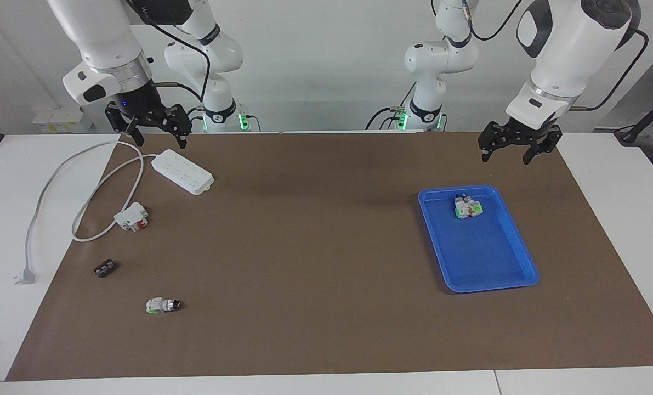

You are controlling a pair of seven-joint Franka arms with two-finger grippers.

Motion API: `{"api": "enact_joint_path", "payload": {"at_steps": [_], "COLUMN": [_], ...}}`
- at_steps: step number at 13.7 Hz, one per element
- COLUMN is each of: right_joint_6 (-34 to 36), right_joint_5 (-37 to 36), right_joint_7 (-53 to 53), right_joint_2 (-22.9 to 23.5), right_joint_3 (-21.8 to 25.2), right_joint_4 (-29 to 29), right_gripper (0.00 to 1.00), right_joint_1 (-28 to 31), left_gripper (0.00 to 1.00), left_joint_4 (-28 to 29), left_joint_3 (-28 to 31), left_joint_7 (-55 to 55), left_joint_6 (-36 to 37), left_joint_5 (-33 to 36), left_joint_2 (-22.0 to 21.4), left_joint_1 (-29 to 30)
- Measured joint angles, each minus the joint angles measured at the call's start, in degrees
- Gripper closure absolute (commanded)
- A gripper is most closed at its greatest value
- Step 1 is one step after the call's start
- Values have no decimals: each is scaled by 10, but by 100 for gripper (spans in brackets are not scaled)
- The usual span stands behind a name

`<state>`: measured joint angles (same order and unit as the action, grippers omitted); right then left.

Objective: Turn and place switch with both arms
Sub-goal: 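Move the right gripper toward the small white switch piece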

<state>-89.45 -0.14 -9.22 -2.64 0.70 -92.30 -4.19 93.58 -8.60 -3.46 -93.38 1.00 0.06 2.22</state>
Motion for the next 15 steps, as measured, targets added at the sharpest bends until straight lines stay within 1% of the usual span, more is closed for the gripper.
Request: {"api": "enact_joint_path", "payload": {"at_steps": [4, 7, 9, 10, 12, 15], "right_joint_6": [0, -2, -12, -21, -42, -54], "right_joint_5": [0, 0, 0, 0, 0, 0], "right_joint_7": [4, 60, 137, 193, 314, 478], "right_joint_2": [0, 0, 2, 6, 16, 37], "right_joint_3": [0, 2, 4, 5, 6, 7], "right_joint_4": [0, 0, -1, -2, -2, 0], "right_gripper": [0, 1, 2, 7, 7, 8], "right_joint_1": [0, 3, 14, 23, 33, 45], "left_gripper": [0, 0, 0, 0, 0, 0], "left_joint_4": [8, 15, 21, 25, 40, 61], "left_joint_3": [0, 0, 0, 0, 0, 0], "left_joint_7": [0, 0, 0, 0, 0, 0], "left_joint_6": [-1, -1, -2, -3, -16, -29], "left_joint_5": [0, 0, 0, 0, 0, 0], "left_joint_2": [-3, -8, -11, -12, -17, -26], "left_joint_1": [0, 0, 0, 0, 0, -1]}}
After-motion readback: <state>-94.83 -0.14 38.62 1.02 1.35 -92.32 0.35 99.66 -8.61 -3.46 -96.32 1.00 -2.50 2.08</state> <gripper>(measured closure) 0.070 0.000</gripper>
